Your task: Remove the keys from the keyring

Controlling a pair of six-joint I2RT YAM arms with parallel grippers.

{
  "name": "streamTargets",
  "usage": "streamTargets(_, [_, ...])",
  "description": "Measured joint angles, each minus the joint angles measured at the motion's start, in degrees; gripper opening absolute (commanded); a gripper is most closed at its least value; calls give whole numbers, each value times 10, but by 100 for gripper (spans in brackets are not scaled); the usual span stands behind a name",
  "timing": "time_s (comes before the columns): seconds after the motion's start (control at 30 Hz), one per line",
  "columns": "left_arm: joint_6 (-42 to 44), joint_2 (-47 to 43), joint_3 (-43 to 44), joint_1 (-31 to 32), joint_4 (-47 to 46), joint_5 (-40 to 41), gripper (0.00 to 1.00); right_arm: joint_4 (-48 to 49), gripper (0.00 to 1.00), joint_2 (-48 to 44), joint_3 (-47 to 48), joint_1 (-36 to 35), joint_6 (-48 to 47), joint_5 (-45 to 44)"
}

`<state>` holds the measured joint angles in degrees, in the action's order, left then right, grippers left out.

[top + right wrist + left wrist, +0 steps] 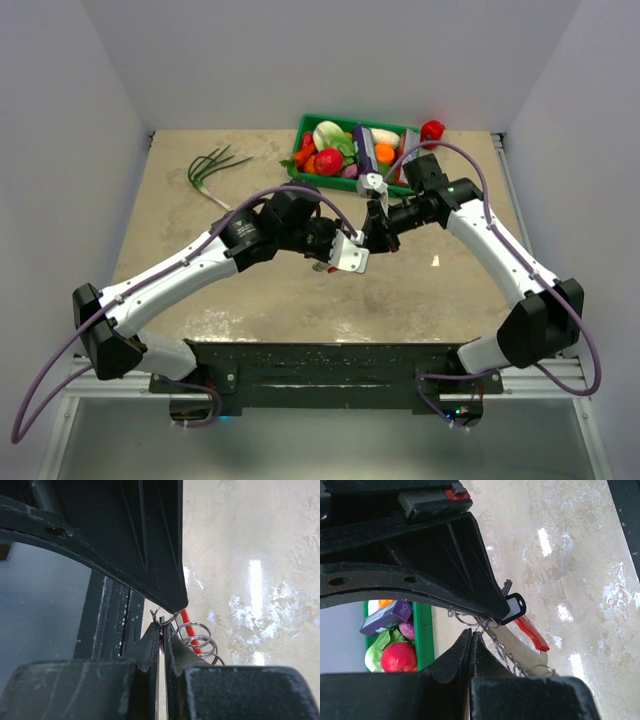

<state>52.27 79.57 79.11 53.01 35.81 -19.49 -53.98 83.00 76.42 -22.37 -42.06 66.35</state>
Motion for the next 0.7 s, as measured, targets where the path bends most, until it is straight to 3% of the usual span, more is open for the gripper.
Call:
streamTargets(0.5, [20,-10,-22,32,-3,49,0,-41,0,21,0,1,-16,22])
streamTargets(0.7, [23,-13,-31,37,-5,47,0,-104,0,31,19,8,-61,25])
